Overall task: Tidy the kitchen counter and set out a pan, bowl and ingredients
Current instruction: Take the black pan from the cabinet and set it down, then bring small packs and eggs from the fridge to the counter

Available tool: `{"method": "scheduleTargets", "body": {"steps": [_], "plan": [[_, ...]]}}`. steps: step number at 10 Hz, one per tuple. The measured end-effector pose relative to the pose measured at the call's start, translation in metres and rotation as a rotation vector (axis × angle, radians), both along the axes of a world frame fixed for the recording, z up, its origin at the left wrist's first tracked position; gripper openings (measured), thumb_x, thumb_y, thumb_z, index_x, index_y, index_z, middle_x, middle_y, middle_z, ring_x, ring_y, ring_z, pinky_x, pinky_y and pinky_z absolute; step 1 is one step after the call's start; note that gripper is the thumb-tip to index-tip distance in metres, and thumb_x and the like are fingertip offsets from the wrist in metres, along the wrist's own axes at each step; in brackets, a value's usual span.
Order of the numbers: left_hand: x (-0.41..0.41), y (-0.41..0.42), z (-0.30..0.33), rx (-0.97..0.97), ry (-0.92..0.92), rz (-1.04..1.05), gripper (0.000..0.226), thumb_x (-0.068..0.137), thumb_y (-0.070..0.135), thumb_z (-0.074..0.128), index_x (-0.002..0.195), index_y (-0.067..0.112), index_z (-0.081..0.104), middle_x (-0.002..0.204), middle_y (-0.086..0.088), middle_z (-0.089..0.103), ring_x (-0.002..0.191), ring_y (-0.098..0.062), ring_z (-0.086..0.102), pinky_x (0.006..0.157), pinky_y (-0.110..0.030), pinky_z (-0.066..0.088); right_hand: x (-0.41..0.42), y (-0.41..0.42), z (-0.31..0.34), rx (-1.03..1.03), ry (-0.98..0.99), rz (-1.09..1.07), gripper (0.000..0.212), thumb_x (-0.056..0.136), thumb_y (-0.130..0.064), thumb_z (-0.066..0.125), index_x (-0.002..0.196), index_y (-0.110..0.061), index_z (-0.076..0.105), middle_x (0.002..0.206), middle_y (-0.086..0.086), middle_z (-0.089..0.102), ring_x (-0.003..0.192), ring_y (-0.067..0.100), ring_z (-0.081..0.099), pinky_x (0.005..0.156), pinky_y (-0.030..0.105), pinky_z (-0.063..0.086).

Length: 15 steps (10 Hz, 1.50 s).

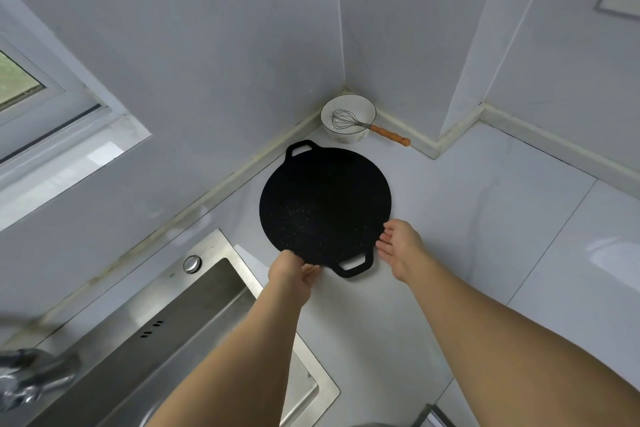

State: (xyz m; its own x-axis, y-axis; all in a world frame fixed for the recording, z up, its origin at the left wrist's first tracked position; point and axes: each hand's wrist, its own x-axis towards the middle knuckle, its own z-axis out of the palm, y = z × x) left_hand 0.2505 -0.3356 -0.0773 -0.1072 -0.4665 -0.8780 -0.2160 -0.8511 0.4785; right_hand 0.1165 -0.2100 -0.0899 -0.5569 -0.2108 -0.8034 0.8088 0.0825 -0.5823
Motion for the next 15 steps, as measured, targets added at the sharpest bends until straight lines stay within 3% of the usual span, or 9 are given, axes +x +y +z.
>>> {"method": "scheduleTargets", "body": {"steps": [2,3,4,6,9,12,13,14,15], "plan": [[-0.002,0.006,0.017,-0.023,-0.013,-0.083,0.027,0.095,0.006,0.042,0.116,-0.003,0.056,0.106,-0.024,0.066,0.085,-0.036,0.069,0.067,-0.037,0.059,0.003,0.007,0.009,0.042,0.033,0.03,0.026,0.094,-0.019,0.047,0.115,-0.008,0.057,0.134,0.021,0.053,0.124,0.035,0.051,0.096,0.037,0.045],[-0.002,0.01,0.027,-0.038,0.033,-0.126,0.026,0.098,0.011,0.043,0.12,-0.002,0.053,0.106,-0.024,0.063,0.086,-0.037,0.067,0.078,-0.041,0.057,0.006,0.012,0.015,0.035,0.041,0.043,0.022,0.093,-0.023,0.049,0.111,-0.01,0.054,0.121,0.016,0.059,0.115,0.031,0.056,0.092,0.037,0.044],[0.001,0.016,0.037,-0.058,0.07,-0.175,0.03,0.099,0.009,0.046,0.125,-0.004,0.052,0.107,-0.024,0.063,0.082,-0.036,0.067,0.074,-0.041,0.058,0.012,0.022,0.023,0.026,0.043,0.051,0.034,0.093,-0.024,0.051,0.121,-0.007,0.055,0.101,0.011,0.059,0.11,0.03,0.057,0.094,0.038,0.045],[0.004,0.04,0.054,-0.101,0.096,-0.272,0.037,0.101,0.013,0.046,0.135,-0.001,0.047,0.12,-0.022,0.06,0.097,-0.036,0.065,0.085,-0.043,0.055,0.024,0.054,0.039,0.008,0.092,0.0,0.022,0.093,-0.021,0.05,0.109,-0.006,0.056,0.103,0.008,0.054,0.11,0.029,0.058,0.096,0.038,0.046],[-0.01,0.107,0.073,-0.22,0.139,-0.479,0.016,0.096,0.013,0.053,0.109,0.005,0.057,0.102,-0.013,0.064,0.085,-0.027,0.064,0.083,-0.04,0.056,0.056,0.143,0.061,-0.008,0.181,-0.153,0.015,0.093,-0.02,0.05,0.101,-0.008,0.055,0.087,0.004,0.053,0.075,0.02,0.051,0.068,0.03,0.041],[0.012,0.192,0.093,-0.401,0.225,-0.856,0.015,0.096,0.014,0.048,0.082,0.018,0.051,0.099,-0.008,0.052,0.092,-0.025,0.049,0.082,-0.039,0.042,0.134,0.247,0.091,0.085,0.256,-0.39,0.015,0.094,-0.019,0.05,0.102,-0.009,0.056,0.087,0.004,0.053,0.083,0.024,0.051,0.079,0.033,0.042],[0.011,0.231,0.099,-0.561,0.264,-1.073,0.026,0.095,0.014,0.049,0.072,0.027,0.049,0.098,-0.006,0.054,0.09,-0.024,0.05,0.086,-0.041,0.047,0.16,0.291,0.105,0.182,0.305,-0.455,0.022,0.094,-0.021,0.05,0.112,-0.009,0.057,0.101,0.006,0.055,0.099,0.028,0.054,0.091,0.037,0.044],[0.016,0.268,0.105,-0.586,0.276,-1.181,0.023,0.09,0.014,0.048,0.068,0.022,0.047,0.078,-0.003,0.051,0.08,-0.023,0.048,0.069,-0.033,0.044,0.187,0.332,0.123,0.244,0.339,-0.546,0.023,0.093,-0.019,0.051,0.113,-0.009,0.057,0.107,0.006,0.055,0.098,0.026,0.053,0.085,0.035,0.042],[0.03,0.313,0.12,-0.615,0.348,-1.297,0.019,0.089,0.016,0.046,0.07,0.018,0.046,0.072,-0.002,0.045,0.072,-0.022,0.043,0.065,-0.028,0.035,0.215,0.372,0.141,0.283,0.378,-0.645,0.013,0.092,-0.017,0.052,0.103,-0.01,0.055,0.093,0.006,0.054,0.077,0.02,0.049,0.065,0.03,0.039]]}}
